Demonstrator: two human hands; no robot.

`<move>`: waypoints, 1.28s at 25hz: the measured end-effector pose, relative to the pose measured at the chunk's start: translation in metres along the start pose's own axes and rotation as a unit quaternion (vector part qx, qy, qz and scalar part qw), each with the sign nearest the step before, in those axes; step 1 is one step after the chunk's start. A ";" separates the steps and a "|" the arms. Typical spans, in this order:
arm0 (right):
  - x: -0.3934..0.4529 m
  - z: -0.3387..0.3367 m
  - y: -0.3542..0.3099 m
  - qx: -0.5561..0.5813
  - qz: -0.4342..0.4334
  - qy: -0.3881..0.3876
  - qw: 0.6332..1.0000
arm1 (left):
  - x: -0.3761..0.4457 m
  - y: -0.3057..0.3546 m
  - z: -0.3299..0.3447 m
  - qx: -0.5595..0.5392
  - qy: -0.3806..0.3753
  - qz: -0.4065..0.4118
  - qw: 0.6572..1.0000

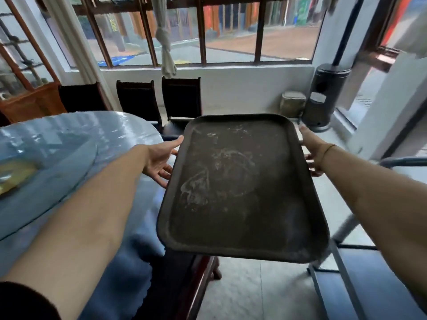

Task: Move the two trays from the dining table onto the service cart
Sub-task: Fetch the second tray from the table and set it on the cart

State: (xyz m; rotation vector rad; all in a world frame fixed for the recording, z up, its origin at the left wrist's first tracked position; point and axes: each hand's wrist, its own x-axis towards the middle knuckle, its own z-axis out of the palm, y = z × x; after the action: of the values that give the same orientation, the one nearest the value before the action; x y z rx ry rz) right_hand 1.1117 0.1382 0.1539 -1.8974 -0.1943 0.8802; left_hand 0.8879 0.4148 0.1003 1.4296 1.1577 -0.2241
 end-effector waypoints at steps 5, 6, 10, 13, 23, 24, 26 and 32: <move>0.007 -0.121 0.041 0.059 -0.006 0.076 0.995 | 0.019 0.063 0.118 0.069 -0.055 0.019 0.996; 0.007 -0.145 0.049 0.081 -0.025 0.087 0.993 | 0.021 0.075 0.143 0.081 -0.065 0.024 0.994; 0.001 -0.251 0.089 0.123 -0.020 0.155 0.980 | 0.029 0.125 0.252 0.124 -0.113 0.052 0.984; -0.010 -0.324 0.123 0.148 0.020 0.197 0.969 | 0.033 0.156 0.329 0.158 -0.152 0.072 0.973; -0.095 -0.485 0.235 0.222 0.095 0.338 0.910 | 0.011 0.231 0.564 0.290 -0.269 0.120 0.911; -0.105 -0.496 0.247 0.232 0.092 0.358 0.900 | 0.008 0.236 0.587 0.306 -0.282 0.124 0.901; -0.122 -0.511 0.263 0.241 0.079 0.394 0.884 | 0.005 0.242 0.626 0.335 -0.307 0.132 0.881; -0.184 -0.527 0.307 0.283 0.146 0.470 0.823 | -0.016 0.245 0.730 0.406 -0.382 0.146 0.817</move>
State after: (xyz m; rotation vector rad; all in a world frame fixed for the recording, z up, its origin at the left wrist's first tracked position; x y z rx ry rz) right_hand 1.2486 -0.4824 0.1137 -1.5821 0.8873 0.0595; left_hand 1.4105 -0.1504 0.0796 1.9423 0.1227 -1.0635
